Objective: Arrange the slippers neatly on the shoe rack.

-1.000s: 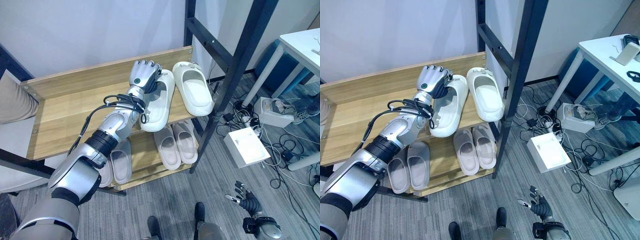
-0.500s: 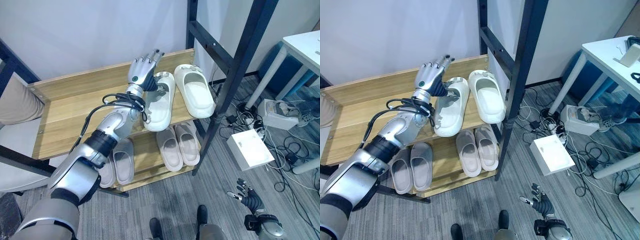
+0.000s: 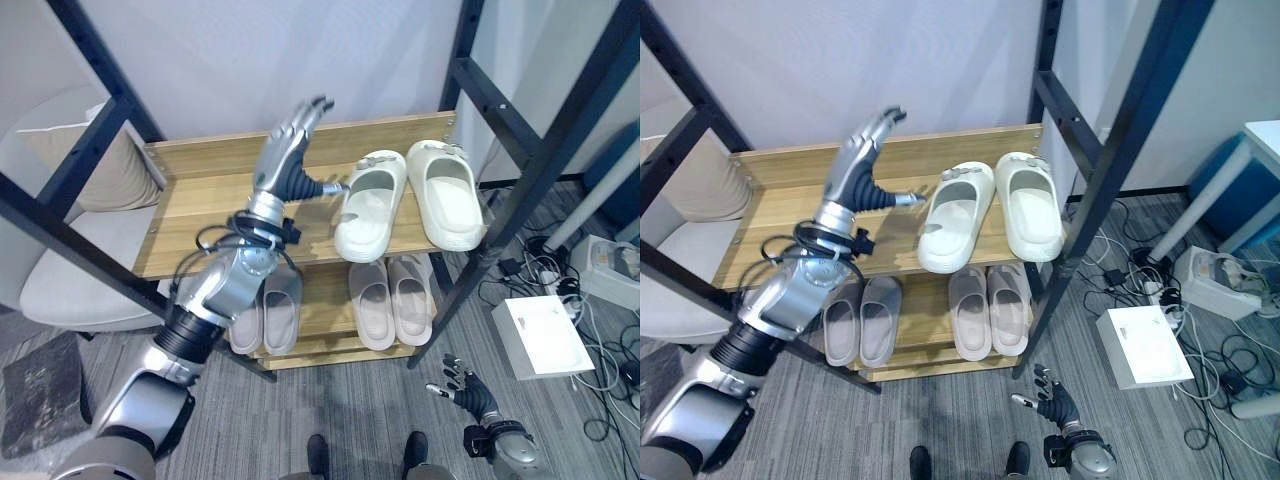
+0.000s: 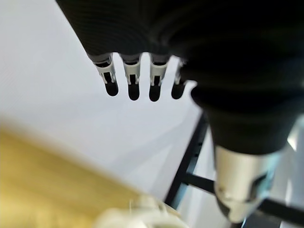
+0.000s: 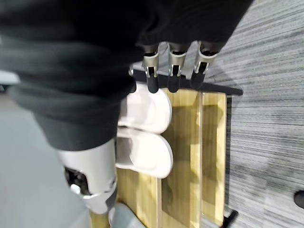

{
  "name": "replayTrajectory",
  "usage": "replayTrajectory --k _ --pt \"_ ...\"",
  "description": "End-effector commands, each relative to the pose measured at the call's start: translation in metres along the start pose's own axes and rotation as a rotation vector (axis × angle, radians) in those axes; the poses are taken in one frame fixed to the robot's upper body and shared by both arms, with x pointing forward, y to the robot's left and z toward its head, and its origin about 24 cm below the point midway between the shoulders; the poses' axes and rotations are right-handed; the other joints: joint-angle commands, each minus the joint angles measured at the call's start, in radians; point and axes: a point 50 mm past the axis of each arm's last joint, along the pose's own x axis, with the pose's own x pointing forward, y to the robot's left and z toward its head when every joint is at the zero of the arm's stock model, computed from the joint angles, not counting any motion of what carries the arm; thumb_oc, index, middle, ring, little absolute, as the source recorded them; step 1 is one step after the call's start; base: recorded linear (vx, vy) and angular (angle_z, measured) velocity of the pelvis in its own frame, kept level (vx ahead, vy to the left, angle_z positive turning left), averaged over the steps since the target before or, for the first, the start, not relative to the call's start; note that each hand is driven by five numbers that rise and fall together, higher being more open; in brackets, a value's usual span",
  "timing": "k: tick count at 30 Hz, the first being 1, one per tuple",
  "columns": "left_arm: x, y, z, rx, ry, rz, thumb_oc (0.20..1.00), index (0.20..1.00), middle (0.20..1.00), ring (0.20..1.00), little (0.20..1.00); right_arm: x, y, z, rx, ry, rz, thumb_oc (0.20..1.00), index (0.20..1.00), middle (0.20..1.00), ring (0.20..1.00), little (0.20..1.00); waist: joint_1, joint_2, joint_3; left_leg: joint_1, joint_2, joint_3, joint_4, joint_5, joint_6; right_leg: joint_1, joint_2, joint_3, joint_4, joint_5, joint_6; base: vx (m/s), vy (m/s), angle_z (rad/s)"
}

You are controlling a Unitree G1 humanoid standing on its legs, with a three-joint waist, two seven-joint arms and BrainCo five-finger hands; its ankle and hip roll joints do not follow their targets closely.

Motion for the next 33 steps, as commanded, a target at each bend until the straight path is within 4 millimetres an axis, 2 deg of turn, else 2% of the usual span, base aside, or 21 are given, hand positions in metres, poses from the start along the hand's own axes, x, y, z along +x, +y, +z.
replayTrajectory --k 1,2,3,5,8,10,13,15,19,23,25,27,33 --pt "0.016 0.009 0.02 -0.204 -0.096 -0.033 1.0 1.0 1.0 1.0 1.0 0.002 -0.001 0.016 -0.012 -0.078 -0.009 1.0 1.0 1.0 1.0 1.0 0.016 -0.019 0.015 0.052 -0.054 -0.033 -0.001 -0.089 -0.013 0.014 0.005 -0.057 0.032 -0.084 0.051 -0.02 0.011 0.22" --pt "0.011 0.002 0.016 -0.323 -0.068 -0.058 1.0 1.0 1.0 1.0 1.0 0.002 -0.001 0.017 -0.013 -0.08 -0.004 1.0 1.0 1.0 1.0 1.0 0.02 -0.016 0.02 0.055 -0.052 -0.034 0.0 -0.09 -0.014 0.018 0.006 -0.057 0.032 -0.085 0.051 -0.02 0.011 0.16" --pt "0.011 0.002 0.016 -0.323 -0.069 -0.058 1.0 1.0 1.0 1.0 1.0 0.002 -0.001 0.017 -0.012 -0.08 -0.004 1.0 1.0 1.0 1.0 1.0 0.019 -0.017 0.018 0.052 -0.053 -0.035 -0.001 -0.086 -0.013 0.016 0.004 -0.058 0.031 -0.082 0.051 -0.03 0.008 0.04" --pt "-0.005 -0.016 0.005 -0.479 0.019 -0.146 1.0 1.0 1.0 1.0 1.0 0.001 -0.003 0.017 -0.015 -0.067 -0.003 1.0 1.0 1.0 1.0 1.0 0.021 -0.014 0.018 0.047 -0.054 -0.041 -0.001 -0.083 -0.012 0.014 0.003 -0.061 0.029 -0.08 0.05 0.0 0.0 0.0" --pt "-0.016 -0.028 -0.004 -0.552 0.086 -0.21 1.0 1.0 1.0 1.0 1.0 0.0 -0.006 0.016 -0.015 -0.058 0.0 1.0 1.0 1.0 1.0 1.0 0.022 -0.012 0.016 0.047 -0.054 -0.043 -0.001 -0.08 -0.012 0.016 0.003 -0.061 0.024 -0.078 0.051 -0.01 0.006 0.07" --pt "-0.034 -0.042 -0.015 -0.672 0.185 -0.27 1.0 1.0 1.0 1.0 1.0 -0.003 -0.011 0.018 -0.018 -0.055 0.014 1.0 1.0 1.0 1.0 1.0 0.021 -0.01 0.014 0.044 -0.054 -0.043 -0.002 -0.077 -0.012 0.013 0.004 -0.058 0.021 -0.076 0.051 -0.02 0.012 0.06" --pt "-0.04 -0.049 -0.017 -0.699 0.222 -0.307 1.0 1.0 1.0 1.0 1.0 -0.004 -0.013 0.018 -0.029 -0.051 0.03 1.0 1.0 1.0 1.0 1.0 0.018 -0.01 0.01 0.044 -0.054 -0.042 -0.004 -0.075 -0.012 0.013 0.004 -0.054 0.018 -0.075 0.051 0.0 0.0 0.0" --pt "-0.045 -0.061 -0.019 -0.783 0.266 -0.332 1.0 1.0 1.0 1.0 1.0 -0.006 -0.013 0.019 -0.038 -0.048 0.055 1.0 1.0 1.0 1.0 1.0 0.011 -0.012 0.006 0.044 -0.053 -0.037 -0.005 -0.074 -0.013 0.012 0.005 -0.051 0.014 -0.071 0.051 0.0 0.0 0.0" --pt "-0.041 -0.071 -0.014 -0.87 0.277 -0.329 1.0 1.0 1.0 1.0 1.0 -0.008 -0.012 0.019 -0.047 -0.042 0.073 1.0 1.0 1.0 1.0 1.0 0.0 -0.013 0.001 0.042 -0.052 -0.03 -0.007 -0.071 -0.014 0.007 0.005 -0.044 0.01 -0.066 0.053 0.0 0.0 -0.02" --pt "-0.025 -0.08 -0.003 -0.93 0.264 -0.294 1.0 1.0 1.0 1.0 1.0 -0.009 -0.01 0.018 -0.051 -0.042 0.083 1.0 1.0 1.0 1.0 1.0 -0.01 -0.015 0.001 0.039 -0.053 -0.026 -0.007 -0.07 -0.014 0.002 0.005 -0.042 0.009 -0.063 0.054 0.0 -0.002 -0.05" --pt "-0.021 -0.082 -0.002 -0.932 0.265 -0.289 1.0 1.0 1.0 1.0 1.0 -0.009 -0.01 0.019 -0.051 -0.043 0.085 1.0 1.0 1.0 1.0 1.0 -0.013 -0.015 0.002 0.039 -0.053 -0.025 -0.007 -0.071 -0.014 0.001 0.005 -0.042 0.009 -0.062 0.054 0.01 0.0 -0.02" --pt "-0.008 -0.082 0.003 -0.9 0.242 -0.262 1.0 1.0 1.0 1.0 1.0 -0.009 -0.01 0.019 -0.05 -0.046 0.08 1.0 1.0 1.0 1.0 1.0 -0.022 -0.015 0.003 0.039 -0.053 -0.02 -0.007 -0.071 -0.015 0.0 0.004 -0.043 0.01 -0.062 0.055 0.02 0.001 -0.07" --pt "0.012 -0.082 0.002 -0.89 0.264 -0.185 1.0 1.0 1.0 1.0 1.0 -0.009 -0.01 0.018 -0.052 -0.041 0.079 1.0 1.0 1.0 1.0 1.0 -0.041 -0.014 0.003 0.039 -0.052 -0.005 -0.007 -0.073 -0.015 -0.003 0.004 -0.033 0.009 -0.06 0.058 0.01 0.0 -0.02"
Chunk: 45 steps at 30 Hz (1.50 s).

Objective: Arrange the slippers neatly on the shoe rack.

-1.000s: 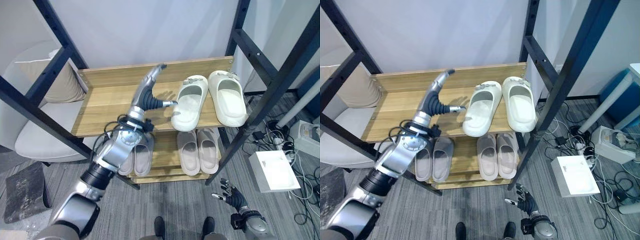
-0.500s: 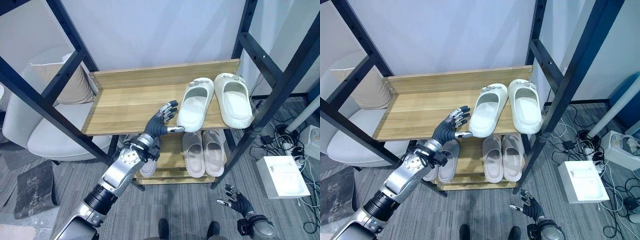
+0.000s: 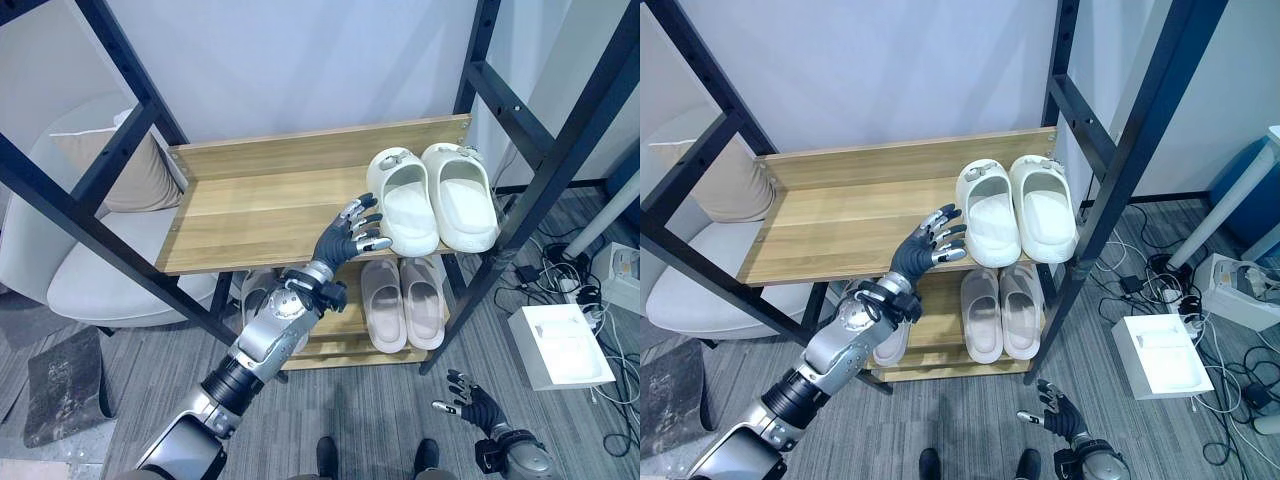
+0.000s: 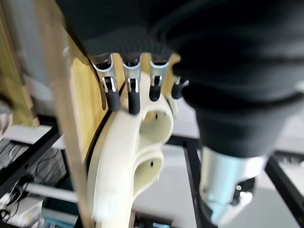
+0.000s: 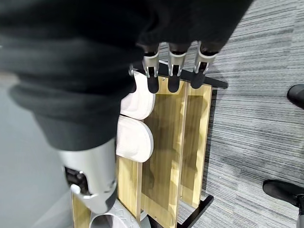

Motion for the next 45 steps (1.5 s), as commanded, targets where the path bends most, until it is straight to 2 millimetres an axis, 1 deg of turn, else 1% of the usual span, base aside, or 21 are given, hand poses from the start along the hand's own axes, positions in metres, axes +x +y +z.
replayTrajectory --k 1,6,8,15,18,20,21,24,25,26,27,29,30,32,36,38,39,40,41,43,45 --pt "0.026 -0.009 0.014 0.02 -0.034 -0.002 1.0 1.0 1.0 1.0 1.0 0.002 0.001 0.027 -0.008 -0.122 0.026 1.0 1.0 1.0 1.0 1.0 -0.028 -0.03 0.026 0.049 -0.04 -0.007 -0.007 -0.077 -0.015 0.012 0.018 -0.033 0.014 -0.052 0.041 0.02 -0.004 -0.04" --pt "0.032 0.011 0.037 0.125 -0.114 0.08 1.0 1.0 1.0 1.0 1.0 0.0 -0.001 0.023 -0.011 -0.115 0.016 1.0 1.0 1.0 1.0 1.0 -0.031 -0.029 0.024 0.055 -0.04 -0.006 -0.007 -0.081 -0.017 0.016 0.018 -0.032 0.016 -0.054 0.042 0.02 -0.007 -0.06" --pt "0.024 0.03 0.05 0.292 -0.146 0.091 1.0 1.0 1.0 1.0 1.0 -0.002 -0.003 0.021 -0.01 -0.113 0.007 1.0 1.0 1.0 1.0 1.0 -0.018 -0.027 0.021 0.057 -0.04 -0.015 -0.007 -0.082 -0.019 0.024 0.018 -0.041 0.017 -0.058 0.042 0.02 -0.012 -0.07" --pt "0.013 0.066 0.077 0.606 -0.192 0.179 1.0 1.0 1.0 1.0 1.0 -0.003 -0.002 0.017 -0.021 -0.107 0.008 1.0 1.0 1.0 1.0 1.0 0.003 -0.027 0.018 0.061 -0.036 -0.029 -0.007 -0.079 -0.024 0.034 0.021 -0.054 0.014 -0.064 0.039 0.0 -0.006 0.04" --pt "0.003 0.088 0.109 0.841 -0.266 0.296 1.0 1.0 1.0 1.0 1.0 -0.002 0.002 0.018 -0.022 -0.115 0.014 1.0 1.0 1.0 1.0 1.0 0.024 -0.029 0.021 0.06 -0.029 -0.039 -0.006 -0.08 -0.028 0.039 0.025 -0.06 0.014 -0.067 0.036 -0.02 -0.009 0.1" --pt "0.0 0.088 0.114 0.857 -0.291 0.306 1.0 1.0 1.0 1.0 1.0 -0.002 0.002 0.02 -0.019 -0.122 0.014 1.0 1.0 1.0 1.0 1.0 0.024 -0.031 0.018 0.055 -0.031 -0.042 -0.007 -0.075 -0.027 0.035 0.023 -0.063 0.014 -0.065 0.036 -0.02 -0.002 0.05" --pt "-0.002 0.087 0.121 0.867 -0.328 0.314 1.0 1.0 1.0 1.0 1.0 -0.001 0.004 0.021 -0.017 -0.129 0.016 1.0 1.0 1.0 1.0 1.0 0.029 -0.033 0.019 0.054 -0.031 -0.044 -0.006 -0.074 -0.027 0.034 0.023 -0.065 0.014 -0.065 0.035 -0.01 -0.003 0.14" --pt "-0.023 0.042 0.146 0.639 -0.573 0.1 1.0 1.0 1.0 1.0 1.0 0.001 0.008 0.022 -0.008 -0.135 0.024 1.0 1.0 1.0 1.0 1.0 0.049 -0.036 0.022 0.055 -0.029 -0.052 -0.004 -0.077 -0.031 0.041 0.026 -0.071 0.015 -0.066 0.033 -0.01 -0.002 0.18" --pt "-0.036 0.021 0.151 0.623 -0.625 -0.053 1.0 1.0 1.0 1.0 1.0 0.0 0.009 0.019 -0.001 -0.129 0.029 1.0 1.0 1.0 1.0 1.0 0.054 -0.04 0.018 0.05 -0.031 -0.058 -0.006 -0.073 -0.029 0.037 0.024 -0.077 0.014 -0.064 0.033 -0.02 0.007 0.15" --pt "-0.036 0.021 0.151 0.624 -0.624 -0.052 1.0 1.0 1.0 1.0 1.0 0.0 0.009 0.019 -0.001 -0.129 0.029 1.0 1.0 1.0 1.0 1.0 0.054 -0.04 0.017 0.05 -0.031 -0.058 -0.006 -0.073 -0.029 0.037 0.024 -0.077 0.014 -0.064 0.033 0.0 0.007 0.12" --pt "-0.053 -0.003 0.155 0.557 -0.68 -0.227 1.0 1.0 1.0 1.0 1.0 -0.003 0.007 0.018 -0.005 -0.126 0.036 1.0 1.0 1.0 1.0 1.0 0.064 -0.043 0.018 0.056 -0.03 -0.061 -0.004 -0.079 -0.03 0.044 0.027 -0.076 0.014 -0.066 0.034 0.0 0.009 0.09" --pt "-0.058 -0.012 0.154 0.524 -0.685 -0.294 1.0 1.0 1.0 1.0 1.0 -0.003 0.006 0.018 -0.008 -0.125 0.037 1.0 1.0 1.0 1.0 1.0 0.065 -0.046 0.013 0.052 -0.033 -0.065 -0.005 -0.075 -0.028 0.042 0.023 -0.08 0.014 -0.065 0.034 0.0 0.009 0.04" --pt "-0.065 -0.03 0.152 0.465 -0.692 -0.422 1.0 1.0 1.0 1.0 1.0 -0.003 0.006 0.018 -0.016 -0.127 0.047 1.0 1.0 1.0 1.0 1.0 0.068 -0.049 0.01 0.053 -0.033 -0.071 -0.005 -0.076 -0.027 0.046 0.022 -0.08 0.014 -0.066 0.034 0.0 0.006 0.05" --pt "-0.068 -0.039 0.147 0.414 -0.672 -0.491 1.0 1.0 1.0 1.0 1.0 -0.003 0.007 0.019 -0.022 -0.127 0.051 1.0 1.0 1.0 1.0 1.0 0.07 -0.051 0.009 0.054 -0.034 -0.073 -0.004 -0.076 -0.027 0.048 0.022 -0.082 0.014 -0.067 0.033 -0.01 0.004 0.08" --pt "-0.073 -0.057 0.103 0.297 -0.467 -0.67 1.0 1.0 1.0 1.0 1.0 0.001 0.011 0.024 -0.04 -0.142 0.075 1.0 1.0 1.0 1.0 1.0 0.072 -0.052 0.008 0.058 -0.034 -0.077 -0.001 -0.079 -0.025 0.052 0.024 -0.081 0.017 -0.075 0.03 -0.01 0.007 0.03" --pt "-0.071 -0.055 0.061 0.26 -0.278 -0.686 1.0 1.0 1.0 1.0 1.0 0.003 0.014 0.028 -0.042 -0.155 0.094 1.0 1.0 1.0 1.0 1.0 0.071 -0.051 0.015 0.066 -0.031 -0.074 0.001 -0.083 -0.026 0.059 0.027 -0.076 0.018 -0.08 0.027 -0.01 0.003 0.02" --pt "-0.071 -0.05 0.04 0.325 -0.189 -0.683 1.0 1.0 1.0 1.0 1.0 0.004 0.015 0.029 -0.044 -0.16 0.096 1.0 1.0 1.0 1.0 1.0 0.07 -0.05 0.017 0.068 -0.031 -0.074 0.002 -0.084 -0.025 0.06 0.029 -0.073 0.019 -0.082 0.026 -0.03 0.012 -0.01" --pt "-0.074 -0.039 -0.001 0.38 -0.019 -0.65 1.0 1.0 1.0 1.0 1.0 0.007 0.018 0.032 -0.043 -0.169 0.112 1.0 1.0 1.0 1.0 1.0 0.065 -0.05 0.02 0.07 -0.03 -0.071 0.002 -0.084 -0.024 0.062 0.03 -0.07 0.019 -0.085 0.025 -0.03 0.019 -0.03" --pt "-0.074 -0.039 -0.001 0.381 -0.02 -0.65 1.0 1.0 1.0 1.0 1.0 0.007 0.018 0.032 -0.043 -0.17 0.111 1.0 1.0 1.0 1.0 1.0 0.064 -0.05 0.018 0.068 -0.032 -0.072 0.0 -0.08 -0.022 0.059 0.028 -0.071 0.019 -0.082 0.025 -0.03 0.02 -0.02" --pt "-0.082 -0.017 -0.043 0.422 0.171 -0.559 1.0 1.0 1.0 1.0 1.0 0.009 0.021 0.034 -0.043 -0.171 0.123 1.0 1.0 1.0 1.0 1.0 0.059 -0.047 0.018 0.067 -0.032 -0.07 0.001 -0.078 -0.021 0.06 0.028 -0.07 0.019 -0.082 0.025 -0.01 0.008 -0.02" --pt "-0.082 -0.017 -0.043 0.422 0.171 -0.559 1.0 1.0 1.0 1.0 1.0 0.009 0.021 0.034 -0.044 -0.171 0.122 1.0 1.0 1.0 1.0 1.0 0.059 -0.047 0.018 0.067 -0.032 -0.071 0.001 -0.078 -0.021 0.06 0.028 -0.07 0.019 -0.082 0.025 -0.01 0.008 0.02"
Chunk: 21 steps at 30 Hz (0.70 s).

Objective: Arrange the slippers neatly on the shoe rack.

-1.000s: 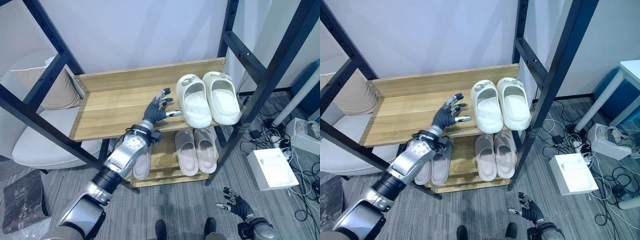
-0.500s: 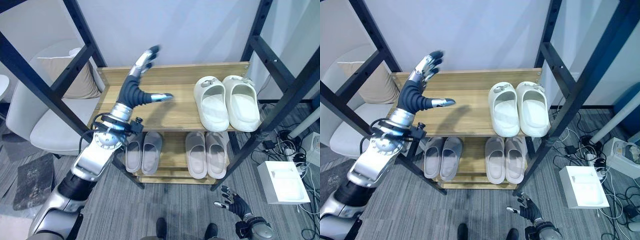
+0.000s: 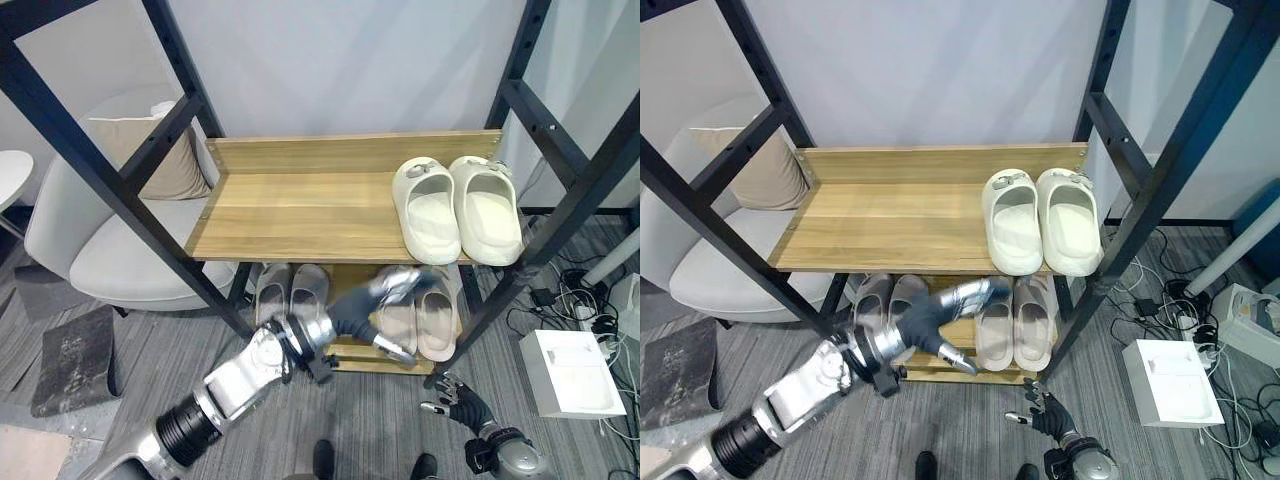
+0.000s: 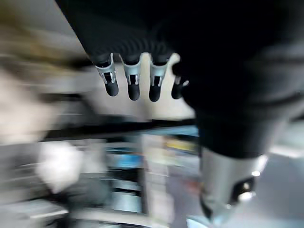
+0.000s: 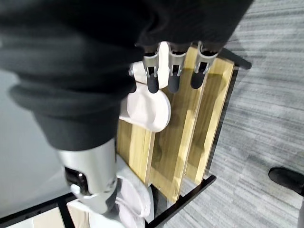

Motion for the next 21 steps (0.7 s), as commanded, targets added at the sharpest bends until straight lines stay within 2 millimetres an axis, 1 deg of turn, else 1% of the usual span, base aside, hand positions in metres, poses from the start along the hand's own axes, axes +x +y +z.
replayTrajectory --k 1,2,3,4,5,6,7,10,12,16,17,18,21 --pt "-0.003 0.016 0.0 0.054 -0.021 0.087 1.0 1.0 1.0 1.0 1.0 0.008 0.0 0.023 -0.013 -0.11 0.005 1.0 1.0 1.0 1.0 1.0 0.007 -0.031 0.014 0.052 -0.028 -0.008 0.0 -0.08 -0.016 0.005 0.028 -0.014 0.018 -0.07 0.02 -0.02 0.021 0.06" --pt "-0.006 0.014 -0.013 0.021 0.025 0.103 1.0 1.0 1.0 1.0 1.0 0.008 0.0 0.021 -0.005 -0.103 0.002 1.0 1.0 1.0 1.0 1.0 0.008 -0.031 0.013 0.052 -0.028 -0.007 0.0 -0.08 -0.015 0.006 0.028 -0.014 0.018 -0.07 0.02 0.0 0.0 0.0" --pt "-0.005 0.014 -0.014 0.021 0.024 0.103 1.0 1.0 1.0 1.0 1.0 0.008 0.0 0.021 -0.006 -0.102 0.002 1.0 1.0 1.0 1.0 1.0 0.008 -0.031 0.012 0.053 -0.028 -0.007 0.0 -0.08 -0.015 0.006 0.028 -0.014 0.018 -0.07 0.02 0.0 0.0 0.0" --pt "-0.024 0.018 -0.052 -0.081 0.16 0.245 1.0 1.0 1.0 1.0 1.0 0.009 0.002 0.02 -0.001 -0.098 -0.001 1.0 1.0 1.0 1.0 1.0 0.02 -0.033 0.015 0.057 -0.025 -0.006 0.001 -0.082 -0.016 0.011 0.029 -0.012 0.019 -0.071 0.019 -0.01 0.007 0.06" --pt "-0.023 0.018 -0.054 -0.109 0.154 0.274 1.0 1.0 1.0 1.0 1.0 0.01 0.002 0.018 0.009 -0.089 -0.008 1.0 1.0 1.0 1.0 1.0 0.018 -0.034 0.012 0.055 -0.027 -0.006 0.0 -0.078 -0.014 0.008 0.027 -0.014 0.018 -0.068 0.019 0.0 0.001 0.07" --pt "-0.033 0.022 -0.068 -0.168 0.192 0.372 1.0 1.0 1.0 1.0 1.0 0.012 0.004 0.019 0.02 -0.091 -0.015 1.0 1.0 1.0 1.0 1.0 0.024 -0.034 0.012 0.059 -0.025 -0.006 0.001 -0.081 -0.015 0.01 0.029 -0.016 0.019 -0.069 0.018 -0.01 0.006 -0.06" --pt "-0.031 0.019 -0.067 -0.175 0.185 0.355 1.0 1.0 1.0 1.0 1.0 0.012 0.004 0.019 0.02 -0.089 -0.015 1.0 1.0 1.0 1.0 1.0 0.021 -0.035 0.009 0.054 -0.027 -0.009 0.0 -0.076 -0.014 0.007 0.026 -0.018 0.019 -0.067 0.018 0.0 -0.006 -0.04" --pt "-0.042 0.024 -0.085 -0.353 0.194 0.548 1.0 1.0 1.0 1.0 1.0 0.013 0.007 0.018 0.04 -0.092 -0.028 1.0 1.0 1.0 1.0 1.0 0.029 -0.041 0.009 0.052 -0.027 -0.014 0.0 -0.073 -0.013 0.008 0.026 -0.027 0.018 -0.066 0.016 -0.01 -0.002 0.05" --pt "-0.045 0.027 -0.088 -0.443 0.171 0.621 1.0 1.0 1.0 1.0 1.0 0.013 0.008 0.016 0.055 -0.087 -0.04 1.0 1.0 1.0 1.0 1.0 0.034 -0.044 0.013 0.055 -0.025 -0.014 0.001 -0.075 -0.015 0.014 0.029 -0.028 0.017 -0.066 0.015 0.0 -0.009 0.03" --pt "-0.051 0.026 -0.1 -0.509 0.203 0.707 1.0 1.0 1.0 1.0 1.0 0.014 0.008 0.012 0.076 -0.074 -0.079 1.0 1.0 1.0 1.0 1.0 0.038 -0.052 0.014 0.052 -0.028 -0.021 0.0 -0.071 -0.013 0.012 0.026 -0.035 0.017 -0.064 0.015 0.0 -0.005 0.02" --pt "-0.051 0.026 -0.1 -0.509 0.203 0.707 1.0 1.0 1.0 1.0 1.0 0.014 0.008 0.012 0.076 -0.074 -0.079 1.0 1.0 1.0 1.0 1.0 0.038 -0.052 0.013 0.051 -0.028 -0.022 0.0 -0.071 -0.012 0.011 0.026 -0.036 0.017 -0.064 0.015 0.01 -0.007 0.07" --pt "-0.051 0.023 -0.108 -0.537 0.234 0.735 1.0 1.0 1.0 1.0 1.0 0.015 0.007 0.01 0.062 -0.064 -0.092 1.0 1.0 1.0 1.0 1.0 0.04 -0.054 0.013 0.05 -0.027 -0.022 0.0 -0.071 -0.013 0.012 0.026 -0.038 0.017 -0.066 0.014 0.01 -0.005 0.06" --pt "-0.053 0.019 -0.12 -0.566 0.293 0.786 1.0 1.0 1.0 1.0 1.0 0.019 0.006 0.009 0.044 -0.051 -0.118 1.0 1.0 1.0 1.0 1.0 0.044 -0.057 0.014 0.05 -0.027 -0.024 0.0 -0.071 -0.013 0.015 0.027 -0.04 0.015 -0.067 0.014 0.0 -0.002 0.04"
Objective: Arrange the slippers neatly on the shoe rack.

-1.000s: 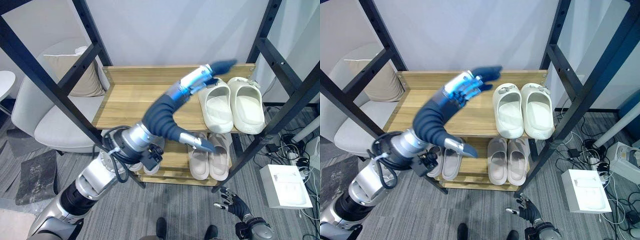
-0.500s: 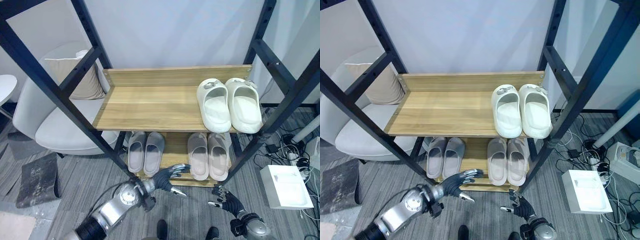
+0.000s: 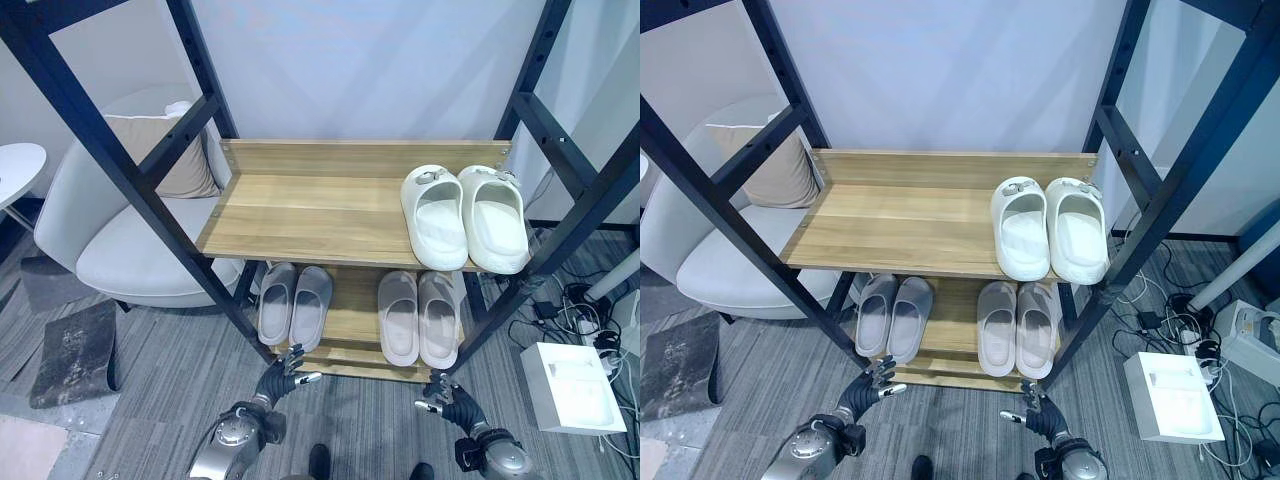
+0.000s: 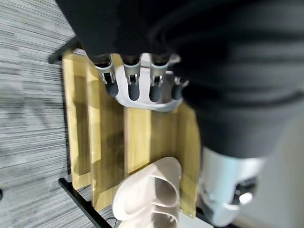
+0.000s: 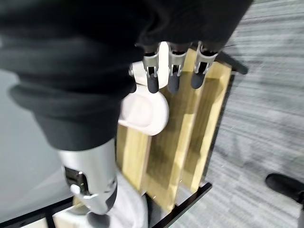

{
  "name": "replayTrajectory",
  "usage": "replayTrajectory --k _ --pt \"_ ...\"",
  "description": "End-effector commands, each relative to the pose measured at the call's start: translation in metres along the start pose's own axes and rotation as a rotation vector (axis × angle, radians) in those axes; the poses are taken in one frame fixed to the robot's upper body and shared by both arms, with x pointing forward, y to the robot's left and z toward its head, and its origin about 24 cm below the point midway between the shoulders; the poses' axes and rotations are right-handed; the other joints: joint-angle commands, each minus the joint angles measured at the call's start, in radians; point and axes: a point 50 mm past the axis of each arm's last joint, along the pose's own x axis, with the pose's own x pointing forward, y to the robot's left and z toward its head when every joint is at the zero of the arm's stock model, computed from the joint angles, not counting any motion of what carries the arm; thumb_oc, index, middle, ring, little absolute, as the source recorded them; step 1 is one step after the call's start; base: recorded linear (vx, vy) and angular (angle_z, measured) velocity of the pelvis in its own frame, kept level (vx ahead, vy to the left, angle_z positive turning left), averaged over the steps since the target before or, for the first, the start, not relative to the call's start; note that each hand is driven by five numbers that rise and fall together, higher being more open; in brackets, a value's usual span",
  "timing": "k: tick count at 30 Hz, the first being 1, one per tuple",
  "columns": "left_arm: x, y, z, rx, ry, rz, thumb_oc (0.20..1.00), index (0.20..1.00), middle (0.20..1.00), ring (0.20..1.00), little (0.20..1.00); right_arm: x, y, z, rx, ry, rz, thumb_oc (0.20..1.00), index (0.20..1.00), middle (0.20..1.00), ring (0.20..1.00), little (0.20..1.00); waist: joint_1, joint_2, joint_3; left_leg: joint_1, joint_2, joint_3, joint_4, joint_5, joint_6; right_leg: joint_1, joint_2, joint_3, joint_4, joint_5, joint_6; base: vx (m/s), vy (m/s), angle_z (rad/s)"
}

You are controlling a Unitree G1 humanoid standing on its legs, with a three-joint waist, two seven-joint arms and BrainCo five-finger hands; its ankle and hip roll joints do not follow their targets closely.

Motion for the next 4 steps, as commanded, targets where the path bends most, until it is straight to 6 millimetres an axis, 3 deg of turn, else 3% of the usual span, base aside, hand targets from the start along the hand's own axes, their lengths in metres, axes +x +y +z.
replayTrajectory --k 1,4 --pt "0.0149 0.0101 0.0269 -0.016 -0.097 0.073 1.0 1.0 1.0 1.0 1.0 0.0119 0.0065 0.0288 -0.005 -0.124 -0.01 1.0 1.0 1.0 1.0 1.0 0.026 -0.03 0.018 0.034 -0.027 -0.004 0.0 -0.069 -0.011 -0.018 0.027 -0.014 0.018 -0.059 0.01 0.0 0.0 0.0" --pt "0.0162 0.0112 0.0261 -0.017 -0.094 0.098 1.0 1.0 1.0 1.0 1.0 0.014 0.0056 0.0318 -0.01 -0.131 -0.022 1.0 1.0 1.0 1.0 1.0 0.027 -0.03 0.02 0.034 -0.027 -0.004 0.0 -0.069 -0.011 -0.019 0.028 -0.012 0.018 -0.06 0.01 0.0 0.0 0.0"
